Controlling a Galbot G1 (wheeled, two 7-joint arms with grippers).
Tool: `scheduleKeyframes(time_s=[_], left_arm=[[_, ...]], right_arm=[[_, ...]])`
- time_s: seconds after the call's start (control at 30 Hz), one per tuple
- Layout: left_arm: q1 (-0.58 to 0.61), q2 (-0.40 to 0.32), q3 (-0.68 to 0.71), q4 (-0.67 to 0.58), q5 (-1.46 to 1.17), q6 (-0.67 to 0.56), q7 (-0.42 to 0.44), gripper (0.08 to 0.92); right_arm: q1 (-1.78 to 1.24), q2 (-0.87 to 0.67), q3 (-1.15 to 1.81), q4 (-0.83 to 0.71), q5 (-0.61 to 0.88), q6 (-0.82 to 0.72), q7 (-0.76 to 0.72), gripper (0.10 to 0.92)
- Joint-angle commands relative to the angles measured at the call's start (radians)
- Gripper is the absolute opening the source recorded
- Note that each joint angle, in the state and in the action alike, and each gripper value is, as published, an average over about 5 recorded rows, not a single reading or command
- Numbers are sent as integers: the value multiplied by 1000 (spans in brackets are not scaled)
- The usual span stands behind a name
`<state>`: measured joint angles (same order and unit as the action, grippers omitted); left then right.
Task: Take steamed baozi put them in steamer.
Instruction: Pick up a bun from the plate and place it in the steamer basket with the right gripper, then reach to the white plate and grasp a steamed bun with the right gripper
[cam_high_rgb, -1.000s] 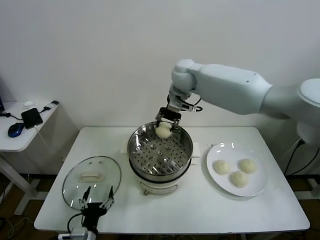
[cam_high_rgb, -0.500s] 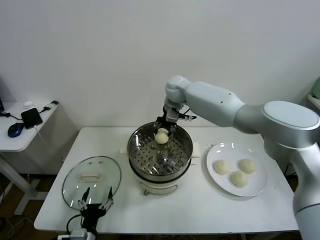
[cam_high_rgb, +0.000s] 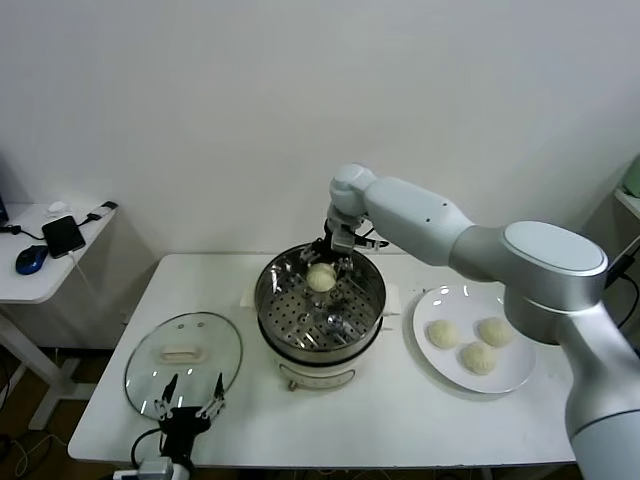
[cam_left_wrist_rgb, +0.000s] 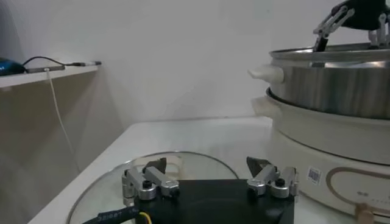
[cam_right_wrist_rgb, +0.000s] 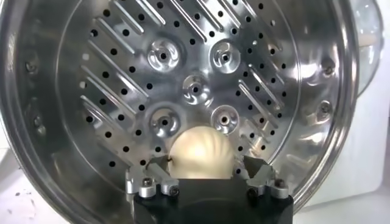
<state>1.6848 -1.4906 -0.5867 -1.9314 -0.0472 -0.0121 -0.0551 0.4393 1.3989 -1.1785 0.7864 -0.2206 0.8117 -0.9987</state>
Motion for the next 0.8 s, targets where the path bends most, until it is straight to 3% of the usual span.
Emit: scheduleKeyframes(time_s=[0.03,0.17,0.27,0.4,0.57,0.7,0.8], left_arm=[[7,-3,4,-6,5,-1,0,823],[13,-6,6,-10,10,-3,1,823],[16,-7,6,-11,11,-5,1,823],[14,-7,6,-12,11,-7,1,823],[12,-8,6,-15,9,-7,1,823],[10,-11,4,-13,9,-6,2,823],[11,-14,0,-11,9,-6,1,823]], right_arm=[[226,-92,-149,128,394,-36,-133,822],[428,-191,-365,192,727,-161,-219,823],[533,-299,-530,227,847,-285,-253,823],[573,-463,-654,272,823,-478,-213,823],[550,-658,-780,454,808,-741,-87,823],[458,-743,-774,577,830,-905,-8,823],[332,-759,-689,581,804,-974,35,823]])
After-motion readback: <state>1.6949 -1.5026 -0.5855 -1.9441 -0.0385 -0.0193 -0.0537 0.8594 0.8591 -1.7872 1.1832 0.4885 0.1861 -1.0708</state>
